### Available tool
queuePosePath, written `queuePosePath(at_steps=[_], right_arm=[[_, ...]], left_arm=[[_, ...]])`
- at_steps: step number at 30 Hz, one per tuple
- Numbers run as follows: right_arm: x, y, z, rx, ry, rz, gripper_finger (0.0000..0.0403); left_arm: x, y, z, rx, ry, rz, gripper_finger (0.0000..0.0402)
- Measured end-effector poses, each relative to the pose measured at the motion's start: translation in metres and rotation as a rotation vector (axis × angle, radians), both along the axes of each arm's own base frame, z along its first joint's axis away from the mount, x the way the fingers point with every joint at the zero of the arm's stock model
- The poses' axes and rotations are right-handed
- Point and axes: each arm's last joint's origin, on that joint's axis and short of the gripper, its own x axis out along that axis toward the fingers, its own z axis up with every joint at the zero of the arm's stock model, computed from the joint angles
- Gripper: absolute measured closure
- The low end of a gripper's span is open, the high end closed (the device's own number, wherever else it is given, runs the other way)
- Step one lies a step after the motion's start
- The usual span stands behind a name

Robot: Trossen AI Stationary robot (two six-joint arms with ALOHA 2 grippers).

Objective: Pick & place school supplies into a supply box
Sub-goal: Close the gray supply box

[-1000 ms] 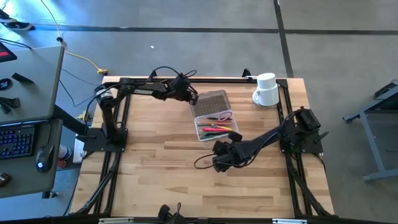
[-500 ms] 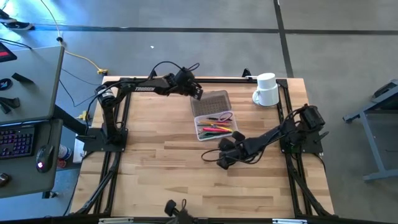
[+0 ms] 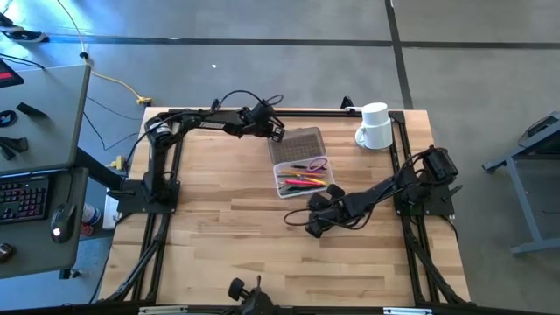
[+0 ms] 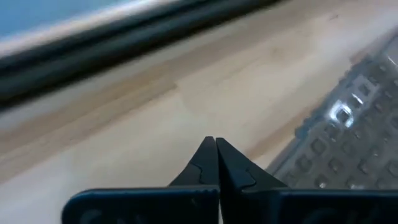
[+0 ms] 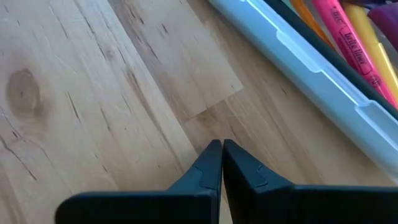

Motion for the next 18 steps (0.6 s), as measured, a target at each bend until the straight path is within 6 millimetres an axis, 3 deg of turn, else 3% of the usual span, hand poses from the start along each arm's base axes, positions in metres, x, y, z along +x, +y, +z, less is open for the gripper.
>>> queuePosePath(at_steps=[7, 18], right_arm=[[0.001, -0.002, 0.000, 0.007, -0.004, -0.005, 0.0402], [0.001, -0.002, 0.001, 0.014, -0.008, -0.010, 0.0403]], left_arm=[[0.006, 0.002, -0.007, -0.023, -0.048, -0.086, 0.0389], [0.026, -0.002, 0.020, -0.125, -0.236, -0.310, 0.0389]])
